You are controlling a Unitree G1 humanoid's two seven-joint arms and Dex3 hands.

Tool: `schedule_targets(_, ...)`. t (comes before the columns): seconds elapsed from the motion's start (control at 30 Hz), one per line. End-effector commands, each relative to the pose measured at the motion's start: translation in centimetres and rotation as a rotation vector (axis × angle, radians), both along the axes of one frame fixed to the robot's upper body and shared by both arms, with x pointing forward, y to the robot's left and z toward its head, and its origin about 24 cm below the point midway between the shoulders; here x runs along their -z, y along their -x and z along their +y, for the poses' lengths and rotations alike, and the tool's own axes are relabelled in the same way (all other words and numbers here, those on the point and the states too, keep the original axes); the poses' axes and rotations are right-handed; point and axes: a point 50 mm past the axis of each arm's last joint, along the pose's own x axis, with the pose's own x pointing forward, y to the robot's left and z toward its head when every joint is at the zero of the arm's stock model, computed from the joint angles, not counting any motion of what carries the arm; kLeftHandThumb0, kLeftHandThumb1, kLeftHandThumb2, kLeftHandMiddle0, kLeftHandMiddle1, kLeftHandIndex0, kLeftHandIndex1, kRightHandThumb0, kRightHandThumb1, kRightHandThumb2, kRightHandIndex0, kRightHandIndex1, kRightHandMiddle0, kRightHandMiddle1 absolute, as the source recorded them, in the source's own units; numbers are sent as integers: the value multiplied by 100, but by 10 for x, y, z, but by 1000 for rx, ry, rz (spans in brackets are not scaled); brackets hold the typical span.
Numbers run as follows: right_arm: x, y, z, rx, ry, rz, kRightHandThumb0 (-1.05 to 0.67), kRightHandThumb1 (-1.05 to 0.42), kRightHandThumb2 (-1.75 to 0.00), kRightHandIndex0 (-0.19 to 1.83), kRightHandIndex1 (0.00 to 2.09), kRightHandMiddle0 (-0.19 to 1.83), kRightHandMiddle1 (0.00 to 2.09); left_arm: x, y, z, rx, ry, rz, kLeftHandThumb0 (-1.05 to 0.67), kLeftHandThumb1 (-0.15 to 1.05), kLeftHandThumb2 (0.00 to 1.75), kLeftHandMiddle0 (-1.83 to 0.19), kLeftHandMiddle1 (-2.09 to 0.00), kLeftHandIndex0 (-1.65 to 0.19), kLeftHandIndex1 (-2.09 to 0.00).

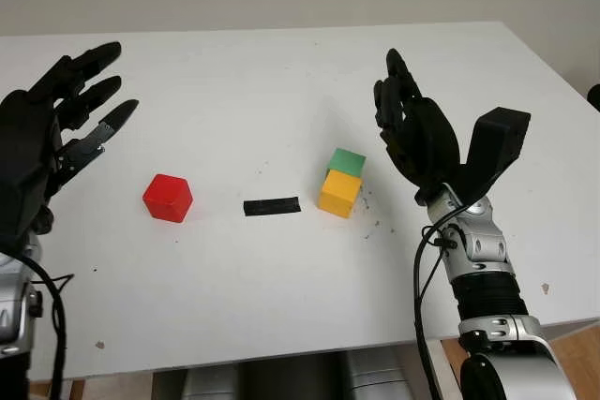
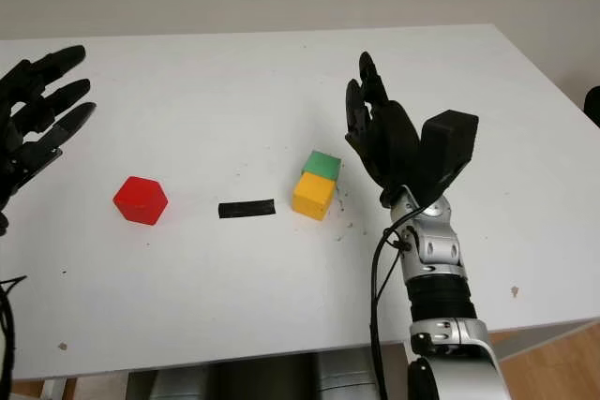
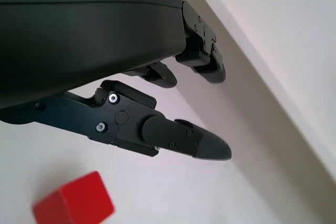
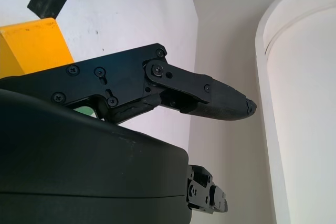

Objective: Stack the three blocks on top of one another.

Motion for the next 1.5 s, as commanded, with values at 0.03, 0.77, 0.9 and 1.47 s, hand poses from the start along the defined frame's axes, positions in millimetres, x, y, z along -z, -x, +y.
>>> schedule_targets(0.03, -13, -2, -5, -23, 6, -44, -69, -105, -71, -19, 0, -19, 0, -19, -7, -2, 48, -208, 45, -60, 93, 5, -28, -7, -30, -23)
schedule_targets(0.77, -25, -3, -8, -24, 44, -78, -68, -105, -72, -19, 0, -19, 0, -17, -36, -38, 237, -893, 454, -61, 80, 5, -15, -5, -25, -5)
schedule_targets(0.9, -24, -3, -8, -21, 46, -71, -68, -105, -72, -19, 0, -19, 0, -14, -36, -38, 233, -914, 482, -61, 80, 5, -14, -5, -23, -5)
schedule_targets(1.47, -23, -2, -7, -19, 53, -72, -68, -105, -72, -19, 0, -19, 0, 4, -35, -36, 221, -864, 432, -59, 83, 7, -21, -7, -33, -10)
